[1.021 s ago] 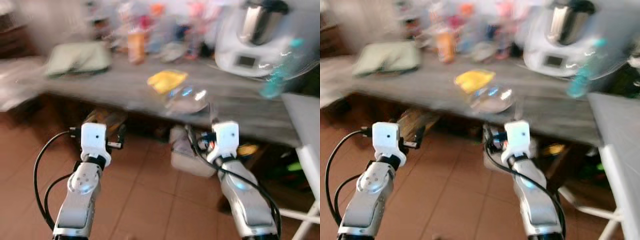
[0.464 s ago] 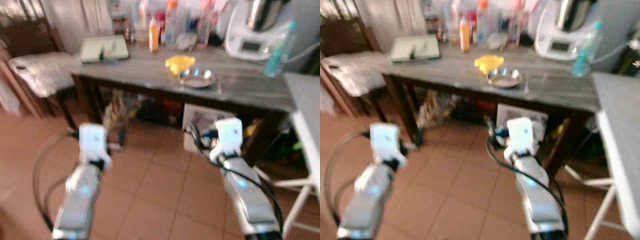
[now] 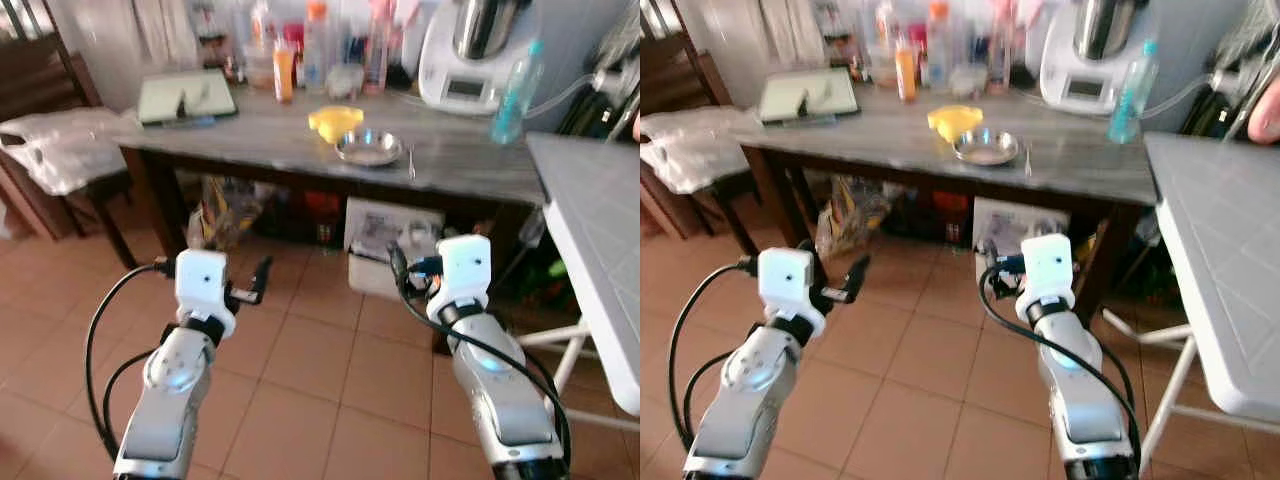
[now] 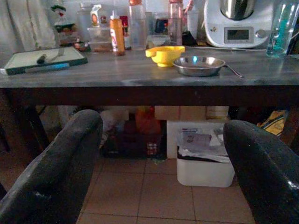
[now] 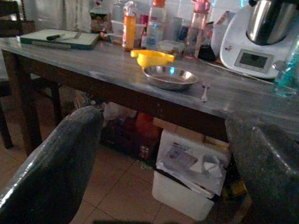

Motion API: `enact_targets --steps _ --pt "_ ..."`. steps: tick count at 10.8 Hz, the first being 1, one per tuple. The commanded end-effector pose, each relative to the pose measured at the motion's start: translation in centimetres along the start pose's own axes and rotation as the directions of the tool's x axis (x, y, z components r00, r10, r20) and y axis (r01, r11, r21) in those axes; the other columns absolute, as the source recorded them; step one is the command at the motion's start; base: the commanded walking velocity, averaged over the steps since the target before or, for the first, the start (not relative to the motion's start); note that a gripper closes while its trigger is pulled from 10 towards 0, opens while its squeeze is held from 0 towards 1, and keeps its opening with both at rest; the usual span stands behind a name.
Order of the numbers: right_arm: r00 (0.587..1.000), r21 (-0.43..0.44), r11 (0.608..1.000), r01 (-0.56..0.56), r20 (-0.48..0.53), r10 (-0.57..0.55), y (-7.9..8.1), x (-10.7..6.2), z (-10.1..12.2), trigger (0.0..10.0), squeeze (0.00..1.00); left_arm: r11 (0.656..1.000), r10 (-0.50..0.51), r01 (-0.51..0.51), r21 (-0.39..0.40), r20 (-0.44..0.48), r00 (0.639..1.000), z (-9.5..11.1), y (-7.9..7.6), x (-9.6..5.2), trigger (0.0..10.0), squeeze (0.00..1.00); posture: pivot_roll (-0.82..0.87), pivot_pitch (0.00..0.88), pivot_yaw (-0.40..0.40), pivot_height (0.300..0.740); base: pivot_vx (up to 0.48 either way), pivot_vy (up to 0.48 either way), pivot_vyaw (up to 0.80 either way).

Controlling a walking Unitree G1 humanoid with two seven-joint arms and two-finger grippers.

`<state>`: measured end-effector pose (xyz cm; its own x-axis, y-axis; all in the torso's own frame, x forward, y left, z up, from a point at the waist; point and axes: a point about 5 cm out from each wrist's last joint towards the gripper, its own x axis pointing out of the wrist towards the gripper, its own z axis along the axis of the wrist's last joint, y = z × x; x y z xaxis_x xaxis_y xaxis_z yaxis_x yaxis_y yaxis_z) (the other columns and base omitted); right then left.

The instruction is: Setting the table

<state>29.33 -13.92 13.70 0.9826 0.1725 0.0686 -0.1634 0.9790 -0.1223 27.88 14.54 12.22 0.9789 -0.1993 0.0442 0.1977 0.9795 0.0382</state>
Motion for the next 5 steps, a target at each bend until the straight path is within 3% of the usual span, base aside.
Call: enact_targets --steps 1,5 --pt "1.0 -0.027 0.999 0.018 0.01 -0.018 -0.61 0.13 0.29 10.0 0.0 1.0 -0.017 0.017 -0.004 0.018 1.0 0.38 -0.27 0.19 10.0 0.0 0.09 0.0 0.003 0.74 0.0 -0.48 0.0" --pt "0.999 -0.042 0.999 0.034 0.008 -0.034 -0.78 0.17 0.21 10.0 0.0 0.999 -0.037 0.037 -0.014 0.022 0.999 0.46 -0.57 0.3 10.0 0.0 0.09 0.0 0.006 0.74 0.0 -0.48 0.0"
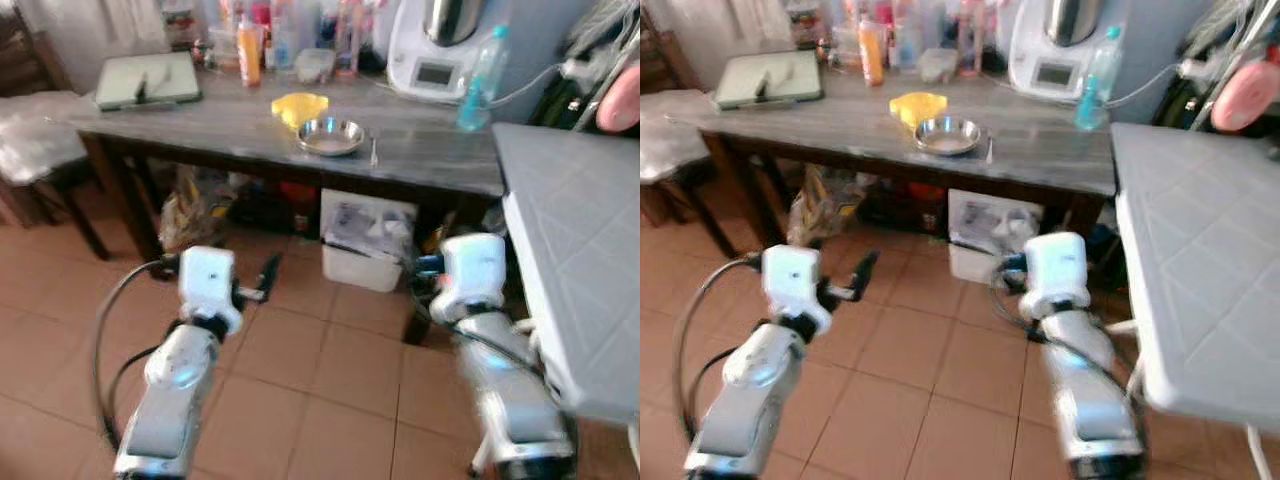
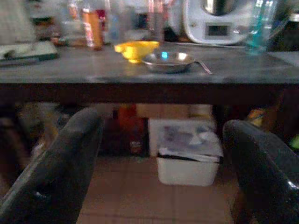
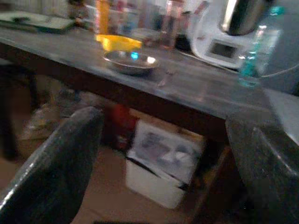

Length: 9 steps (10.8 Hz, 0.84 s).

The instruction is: Setting the table

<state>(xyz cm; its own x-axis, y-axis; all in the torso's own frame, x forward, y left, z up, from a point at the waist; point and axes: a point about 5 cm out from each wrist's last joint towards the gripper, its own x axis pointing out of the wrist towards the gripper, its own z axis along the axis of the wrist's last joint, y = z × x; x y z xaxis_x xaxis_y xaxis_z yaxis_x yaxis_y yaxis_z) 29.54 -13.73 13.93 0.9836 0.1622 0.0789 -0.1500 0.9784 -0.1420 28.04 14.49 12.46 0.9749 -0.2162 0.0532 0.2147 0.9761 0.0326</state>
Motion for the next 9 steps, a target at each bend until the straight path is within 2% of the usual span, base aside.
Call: enact_targets --steps 1,4,5,9 --pt "1.0 -0.02 0.999 0.025 0.001 -0.025 -0.88 -0.03 0.0 10.0 0.0 1.0 -0.021 0.021 -0.01 0.014 1.0 0.25 -0.57 0.15 10.0 0.0 0.09 0.0 0.007 0.74 0.0 -0.48 0.0" --pt "1.0 -0.019 1.0 0.025 -0.006 -0.025 -0.82 0.0 -0.05 10.0 0.0 0.999 -0.027 0.028 -0.044 0.009 1.0 0.19 -0.74 0.13 10.0 0.0 0.08 0.0 0.008 0.74 0.0 -0.48 -0.14" --pt "1.0 -0.017 1.0 0.025 -0.006 -0.025 -0.81 0.0 -0.04 10.0 0.0 0.999 -0.028 0.028 -0.04 0.009 1.0 0.21 -0.73 0.14 10.0 0.0 0.08 0.0 0.01 0.74 0.0 -0.48 -0.46" --pt "1.0 -0.019 0.999 0.029 0.0 -0.029 -0.83 0.0 -0.01 10.0 0.0 0.999 -0.037 0.038 -0.035 0.01 0.999 0.28 -0.87 0.29 10.0 0.0 0.08 0.0 0.014 0.74 0.0 -0.48 0.0"
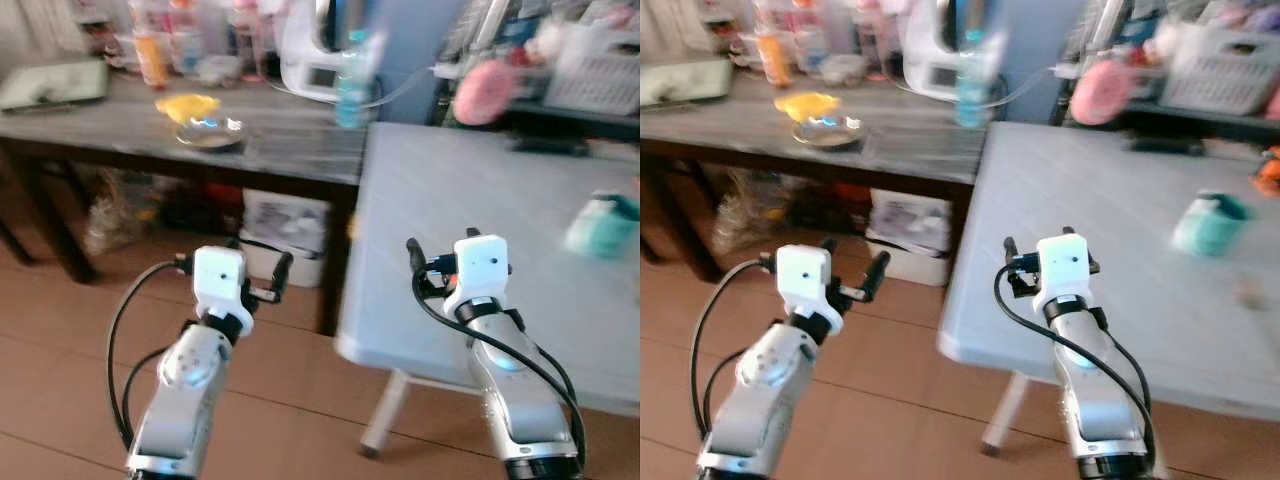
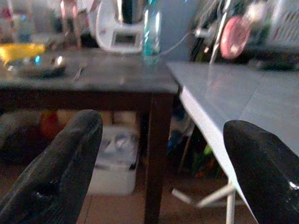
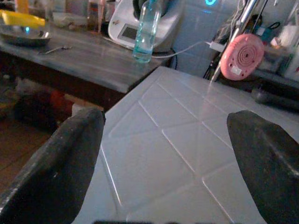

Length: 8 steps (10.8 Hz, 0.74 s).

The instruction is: Setting the table

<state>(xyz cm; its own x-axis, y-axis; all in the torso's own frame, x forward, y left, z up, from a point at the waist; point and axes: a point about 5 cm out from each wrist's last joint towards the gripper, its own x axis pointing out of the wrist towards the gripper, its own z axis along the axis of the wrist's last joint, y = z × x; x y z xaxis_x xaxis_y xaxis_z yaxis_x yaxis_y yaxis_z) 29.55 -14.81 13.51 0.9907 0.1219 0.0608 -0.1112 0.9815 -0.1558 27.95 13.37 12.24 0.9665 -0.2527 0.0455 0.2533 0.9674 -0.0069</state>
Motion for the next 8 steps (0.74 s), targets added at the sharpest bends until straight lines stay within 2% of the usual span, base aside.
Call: enact_targets --steps 1,3,7,8 --pt "1.0 -0.005 1.0 -0.005 0.025 0.006 0.18 0.2 0.59 10.0 0.0 1.0 -0.002 0.002 0.009 0.016 1.0 0.49 0.25 0.19 10.0 0.0 0.08 0.0 0.015 0.74 0.0 -0.48 0.0" --pt "1.0 -0.012 1.0 0.01 0.022 -0.01 0.0 0.14 0.43 10.0 0.0 1.0 -0.005 0.005 0.013 0.013 1.0 0.43 0.17 0.24 10.0 0.0 0.08 0.0 0.019 0.74 0.0 -0.48 0.0" --pt "1.0 -0.007 1.0 0.021 0.012 -0.021 0.01 0.21 0.28 10.0 0.0 1.0 -0.022 0.022 0.02 0.008 1.0 0.41 0.05 0.35 10.0 0.0 0.08 0.0 0.023 0.74 0.0 -0.48 -0.47" --pt "1.0 -0.006 1.0 0.019 0.012 -0.019 0.03 0.22 0.27 10.0 0.0 1.0 -0.023 0.023 0.019 0.008 1.0 0.4 0.01 0.36 10.0 0.0 0.08 0.0 0.022 0.74 0.0 -0.48 0.0"
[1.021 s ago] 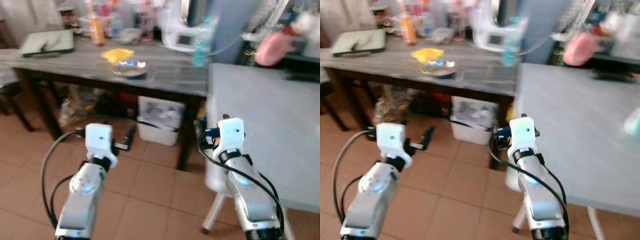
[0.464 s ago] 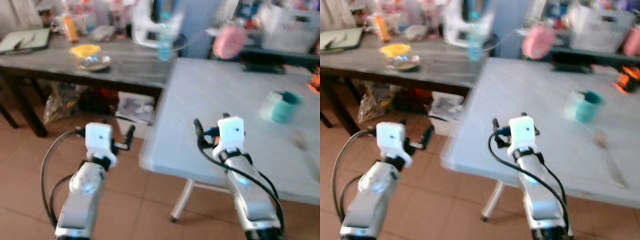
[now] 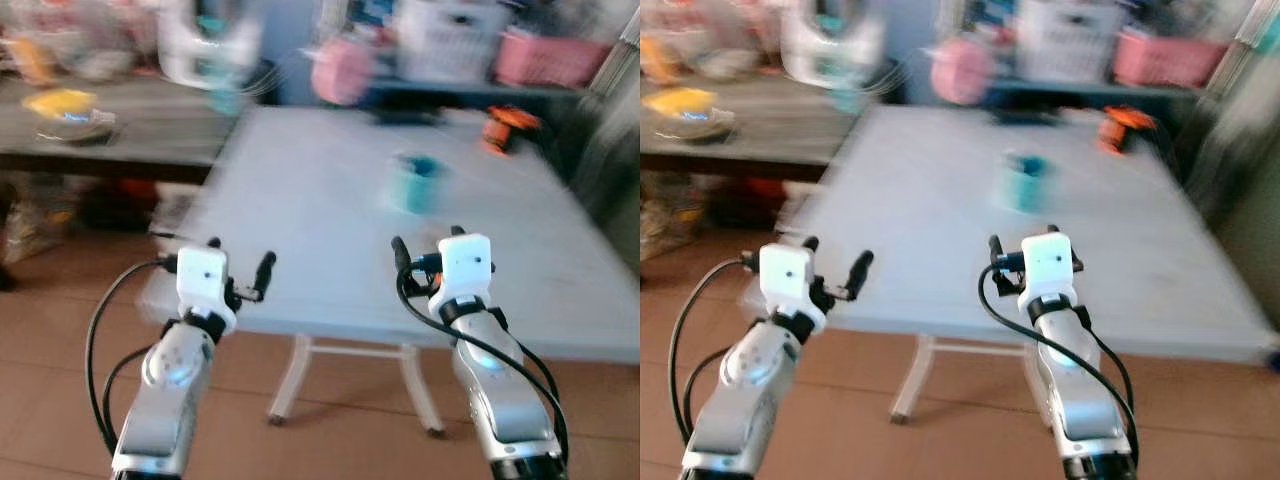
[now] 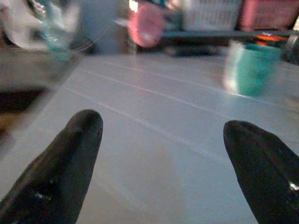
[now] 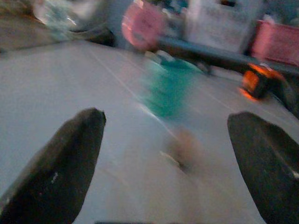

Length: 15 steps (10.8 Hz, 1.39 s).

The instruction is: Setting the table

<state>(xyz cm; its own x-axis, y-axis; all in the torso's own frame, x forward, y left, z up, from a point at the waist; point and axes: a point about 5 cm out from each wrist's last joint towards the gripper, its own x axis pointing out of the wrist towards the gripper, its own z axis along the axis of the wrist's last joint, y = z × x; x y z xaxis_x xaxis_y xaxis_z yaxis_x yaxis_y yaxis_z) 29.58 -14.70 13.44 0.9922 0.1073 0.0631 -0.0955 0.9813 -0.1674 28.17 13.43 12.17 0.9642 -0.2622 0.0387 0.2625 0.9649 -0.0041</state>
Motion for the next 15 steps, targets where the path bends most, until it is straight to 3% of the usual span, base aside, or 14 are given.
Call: enact_targets --steps 1,9,12,15 --pt "1.0 0.006 1.0 0.003 0.011 -0.004 -0.1 0.2 0.3 10.0 0.0 1.0 -0.017 0.017 0.017 0.012 1.0 0.4 -0.2 0.2 10.0 0.0 0.08 0.0 0.022 0.74 0.0 -0.48 0.0" --pt "0.999 0.01 0.999 -0.033 0.006 0.033 0.4 0.8 0.3 10.0 0.0 1.0 -0.007 0.007 0.018 0.024 1.0 0.4 0.0 0.0 10.0 0.0 0.09 0.0 0.014 0.74 0.0 -0.032 0.0" --pt "0.997 0.031 0.996 -0.079 0.007 0.079 1.5 1.1 0.4 10.0 0.0 0.999 -0.024 0.023 0.025 0.029 0.999 0.5 -0.1 0.0 10.0 0.0 0.09 0.0 0.022 0.74 0.0 0.0 0.0" --pt "0.996 0.032 0.996 -0.084 0.008 0.084 1.5 1.0 0.4 10.0 0.0 0.999 -0.047 0.046 0.025 0.034 0.998 0.6 -0.4 -0.1 10.0 0.0 0.09 0.0 0.026 0.74 0.391 0.0 0.0"
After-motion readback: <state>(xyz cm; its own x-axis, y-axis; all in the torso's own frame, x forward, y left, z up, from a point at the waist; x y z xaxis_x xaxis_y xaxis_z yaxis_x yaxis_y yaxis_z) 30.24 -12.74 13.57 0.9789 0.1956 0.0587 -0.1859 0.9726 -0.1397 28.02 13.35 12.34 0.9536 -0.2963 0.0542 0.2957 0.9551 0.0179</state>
